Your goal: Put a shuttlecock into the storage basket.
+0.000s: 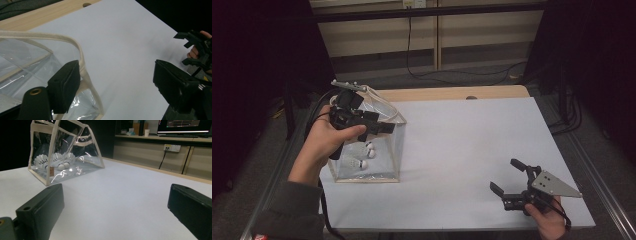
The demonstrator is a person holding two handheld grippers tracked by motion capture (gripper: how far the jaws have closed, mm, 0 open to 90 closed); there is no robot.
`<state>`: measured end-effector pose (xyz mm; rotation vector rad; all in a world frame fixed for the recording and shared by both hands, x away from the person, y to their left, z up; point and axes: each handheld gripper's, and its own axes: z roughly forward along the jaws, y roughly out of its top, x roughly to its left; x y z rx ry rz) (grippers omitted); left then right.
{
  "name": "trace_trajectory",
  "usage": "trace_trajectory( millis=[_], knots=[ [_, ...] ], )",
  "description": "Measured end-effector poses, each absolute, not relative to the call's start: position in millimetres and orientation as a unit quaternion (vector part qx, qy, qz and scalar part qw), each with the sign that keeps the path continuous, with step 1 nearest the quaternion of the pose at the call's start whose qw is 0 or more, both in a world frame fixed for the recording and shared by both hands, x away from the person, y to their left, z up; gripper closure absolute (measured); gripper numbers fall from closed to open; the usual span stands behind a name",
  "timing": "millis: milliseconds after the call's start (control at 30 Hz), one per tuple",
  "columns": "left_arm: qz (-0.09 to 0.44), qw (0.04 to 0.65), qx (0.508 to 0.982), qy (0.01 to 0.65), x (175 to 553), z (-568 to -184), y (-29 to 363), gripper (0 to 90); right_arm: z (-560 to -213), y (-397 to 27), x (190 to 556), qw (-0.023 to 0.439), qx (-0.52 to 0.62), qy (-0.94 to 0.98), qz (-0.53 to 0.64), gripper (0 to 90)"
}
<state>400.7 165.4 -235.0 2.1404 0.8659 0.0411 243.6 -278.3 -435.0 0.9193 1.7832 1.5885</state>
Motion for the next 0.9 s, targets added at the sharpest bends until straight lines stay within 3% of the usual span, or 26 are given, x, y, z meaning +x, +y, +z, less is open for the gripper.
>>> trace_trajectory(
  millis=[600, 900],
  knots=[
    [0.001, 0.419, 0.854, 0.309, 383, -244, 162, 11.4, -435, -276, 245, 0.286, 0.342, 0.669, 0.595, 0.3],
    [-0.006, 0.425, 0.856, 0.295, 378, -250, 162, 11.7, -435, -276, 245, 0.285, 0.342, 0.667, 0.597, 0.3]
  ],
)
